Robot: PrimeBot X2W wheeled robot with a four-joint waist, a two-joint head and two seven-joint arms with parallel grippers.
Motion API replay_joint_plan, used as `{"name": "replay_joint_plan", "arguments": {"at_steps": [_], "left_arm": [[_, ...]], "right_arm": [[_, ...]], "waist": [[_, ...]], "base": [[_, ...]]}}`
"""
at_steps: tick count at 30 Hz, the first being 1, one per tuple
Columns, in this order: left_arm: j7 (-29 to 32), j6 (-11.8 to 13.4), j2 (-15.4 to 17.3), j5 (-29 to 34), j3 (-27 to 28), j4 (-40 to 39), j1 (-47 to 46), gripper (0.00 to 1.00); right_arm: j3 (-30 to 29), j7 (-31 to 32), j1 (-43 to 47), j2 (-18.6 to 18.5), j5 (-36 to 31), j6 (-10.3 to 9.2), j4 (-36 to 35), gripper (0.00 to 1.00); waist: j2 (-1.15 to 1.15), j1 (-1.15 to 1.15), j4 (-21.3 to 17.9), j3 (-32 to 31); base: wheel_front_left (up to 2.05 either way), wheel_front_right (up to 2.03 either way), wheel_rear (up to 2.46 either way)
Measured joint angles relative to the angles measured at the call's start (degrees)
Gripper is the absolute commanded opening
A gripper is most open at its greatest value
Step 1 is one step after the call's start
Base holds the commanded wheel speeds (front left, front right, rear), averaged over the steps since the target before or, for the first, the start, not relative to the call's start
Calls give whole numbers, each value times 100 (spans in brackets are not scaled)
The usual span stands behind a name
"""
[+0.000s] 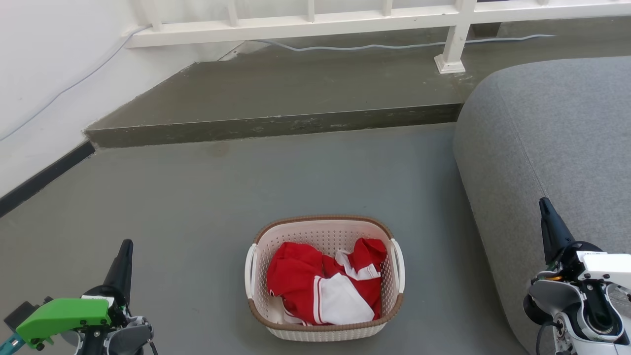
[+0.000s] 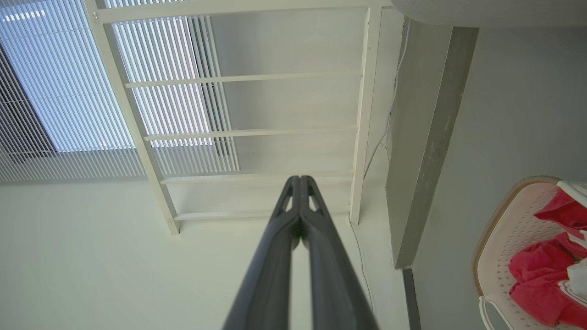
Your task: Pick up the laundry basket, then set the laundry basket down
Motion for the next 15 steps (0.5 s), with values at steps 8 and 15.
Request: {"name": "replay_joint_plan", "arguments": {"at_steps": [8,15], "left_arm": [[0,0,0,0,0,0,0,0],[0,0,0,0,0,0,0,0]], "right_arm": [[0,0,0,0,0,0,0,0],[0,0,0,0,0,0,0,0]], "waist": [[0,0,0,0],[0,0,0,0]], "base": [[0,0,0],[0,0,0]]}}
